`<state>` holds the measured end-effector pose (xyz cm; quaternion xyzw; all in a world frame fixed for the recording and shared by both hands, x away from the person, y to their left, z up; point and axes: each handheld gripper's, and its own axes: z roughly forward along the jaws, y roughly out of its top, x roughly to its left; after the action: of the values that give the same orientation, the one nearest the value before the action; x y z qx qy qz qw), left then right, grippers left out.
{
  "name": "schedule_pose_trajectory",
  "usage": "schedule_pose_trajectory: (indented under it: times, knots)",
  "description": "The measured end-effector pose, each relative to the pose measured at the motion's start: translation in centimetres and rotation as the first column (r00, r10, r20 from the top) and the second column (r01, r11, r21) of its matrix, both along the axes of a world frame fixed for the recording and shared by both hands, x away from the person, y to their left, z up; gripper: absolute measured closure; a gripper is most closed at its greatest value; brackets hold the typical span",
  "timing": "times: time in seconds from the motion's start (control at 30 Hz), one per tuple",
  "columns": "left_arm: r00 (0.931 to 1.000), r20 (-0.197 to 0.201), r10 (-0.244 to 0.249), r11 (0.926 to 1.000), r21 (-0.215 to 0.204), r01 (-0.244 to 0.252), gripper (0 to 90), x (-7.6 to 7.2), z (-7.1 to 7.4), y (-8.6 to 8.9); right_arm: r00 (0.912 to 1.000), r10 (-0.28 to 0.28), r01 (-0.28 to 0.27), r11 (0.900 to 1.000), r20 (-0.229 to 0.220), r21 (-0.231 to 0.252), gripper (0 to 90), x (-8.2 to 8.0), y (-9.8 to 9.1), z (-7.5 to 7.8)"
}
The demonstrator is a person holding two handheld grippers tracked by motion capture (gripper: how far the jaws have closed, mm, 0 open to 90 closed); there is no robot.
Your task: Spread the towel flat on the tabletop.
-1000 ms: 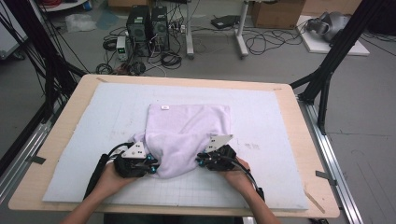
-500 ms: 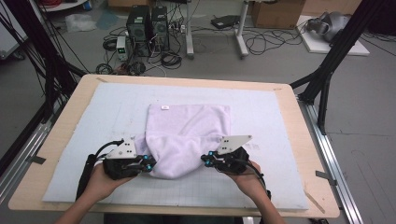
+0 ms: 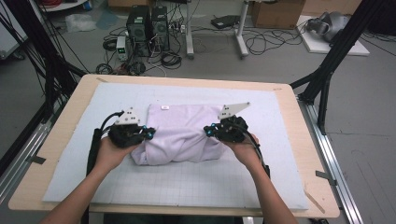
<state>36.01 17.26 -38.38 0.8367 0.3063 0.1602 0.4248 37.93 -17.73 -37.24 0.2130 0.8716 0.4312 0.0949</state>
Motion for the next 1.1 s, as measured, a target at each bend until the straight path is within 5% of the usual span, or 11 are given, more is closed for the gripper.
schedule_pose_trajectory:
  times: [0.17, 0.23, 0.3, 0.53, 0.73, 0.87, 0.93, 1.1]
  knots:
    - [0.9956, -0.064, 0.069, 0.9974, 0.025, -0.067, 84.8, 3.2, -2.7, 0.3, 0.9957, -0.046, 0.045, 0.9988, -0.081, -0.019, 88.6, 3.3, 0.9, -2.9]
    - [0.9918, -0.108, 0.068, 0.9974, -0.015, -0.07, 83.8, 3.8, -3.2, 0.8, 0.9938, -0.055, 0.054, 0.9984, -0.097, -0.016, 88.0, 4.0, 1.0, -3.6]
    - [0.9918, -0.106, 0.071, 0.9966, -0.034, -0.075, 77.4, 3.6, -2.9, 1.1, 0.9925, -0.058, 0.058, 0.9983, -0.108, -0.003, 86.1, 4.0, 1.0, -3.8]
    - [0.9963, -0.074, 0.044, 0.9931, -0.106, -0.052, 65.2, 1.8, -0.4, 2.7, 0.9992, -0.022, 0.025, 0.9979, -0.034, 0.061, 76.4, 1.0, 0.2, -1.2]
    - [0.9992, -0.028, -0.028, 0.9959, -0.086, 0.026, 60.4, -1.1, 1.2, 2.7, 0.9998, 0.016, -0.015, 0.9975, -0.015, 0.069, 68.1, -2.6, 0.2, -1.5]
    - [0.9952, -0.028, -0.093, 0.9915, -0.094, 0.09, 58.4, -3.1, 0.8, 2.0, 0.9966, 0.06, -0.058, 0.9976, -0.056, 0.04, 61.9, -4.0, 1.1, -2.3]
    - [0.9908, -0.031, -0.131, 0.9874, -0.093, 0.128, 56.3, -3.9, 0.3, 1.4, 0.9972, 0.075, -0.074, 0.9967, -0.007, 0.032, 61.4, -4.7, 1.7, -2.7]
    - [0.9884, -0.049, -0.144, 0.9895, -0.023, 0.143, 56.0, -4.1, -1.6, 0.1, 0.9947, 0.074, -0.075, 0.9972, -0.071, -0.004, 57.3, -4.6, 3.1, -5.4]
